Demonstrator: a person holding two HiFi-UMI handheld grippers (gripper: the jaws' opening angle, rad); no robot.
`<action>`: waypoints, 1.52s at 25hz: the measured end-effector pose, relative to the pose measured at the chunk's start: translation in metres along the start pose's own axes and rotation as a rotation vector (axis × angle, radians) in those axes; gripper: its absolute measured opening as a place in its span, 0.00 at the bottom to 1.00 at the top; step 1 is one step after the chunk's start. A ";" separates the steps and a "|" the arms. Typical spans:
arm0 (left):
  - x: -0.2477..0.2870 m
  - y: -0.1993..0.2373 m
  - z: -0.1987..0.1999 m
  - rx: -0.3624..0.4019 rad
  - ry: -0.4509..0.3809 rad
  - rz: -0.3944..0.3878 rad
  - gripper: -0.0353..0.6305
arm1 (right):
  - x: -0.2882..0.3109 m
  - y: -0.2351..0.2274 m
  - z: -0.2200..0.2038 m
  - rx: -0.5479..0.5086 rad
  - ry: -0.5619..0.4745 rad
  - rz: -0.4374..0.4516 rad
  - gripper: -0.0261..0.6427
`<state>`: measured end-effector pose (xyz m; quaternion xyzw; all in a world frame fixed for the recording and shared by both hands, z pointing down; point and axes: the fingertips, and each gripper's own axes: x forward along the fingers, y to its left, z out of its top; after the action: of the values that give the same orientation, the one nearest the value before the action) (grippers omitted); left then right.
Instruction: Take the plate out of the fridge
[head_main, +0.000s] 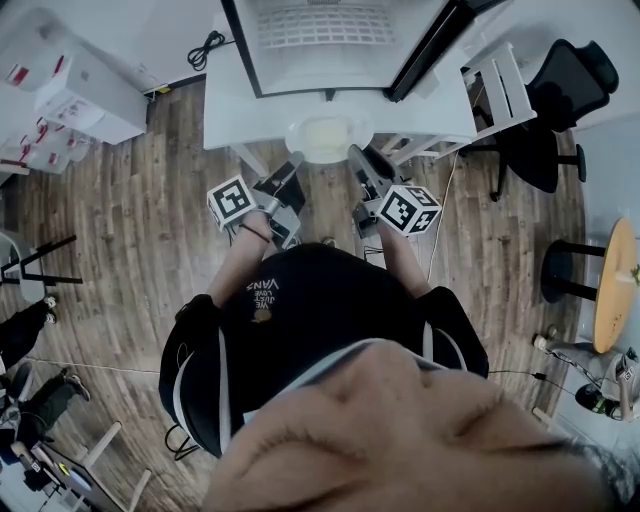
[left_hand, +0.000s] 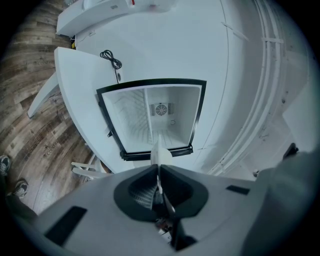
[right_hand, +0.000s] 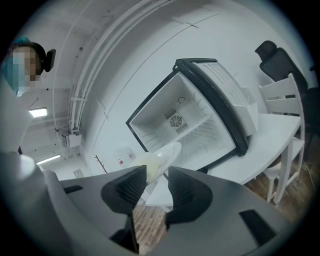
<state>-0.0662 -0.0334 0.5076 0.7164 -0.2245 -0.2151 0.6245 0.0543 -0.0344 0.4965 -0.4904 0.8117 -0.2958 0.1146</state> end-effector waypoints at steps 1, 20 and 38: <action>-0.001 0.000 0.001 0.001 0.001 0.000 0.10 | 0.001 0.001 -0.001 0.000 0.000 -0.001 0.25; -0.002 0.001 0.004 0.009 0.002 -0.004 0.10 | 0.004 0.003 -0.001 -0.013 0.004 0.004 0.25; -0.002 0.001 0.002 0.012 0.004 0.002 0.10 | 0.002 0.001 -0.003 -0.008 0.008 -0.002 0.25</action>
<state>-0.0693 -0.0344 0.5086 0.7204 -0.2251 -0.2116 0.6209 0.0512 -0.0350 0.4986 -0.4904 0.8129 -0.2945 0.1093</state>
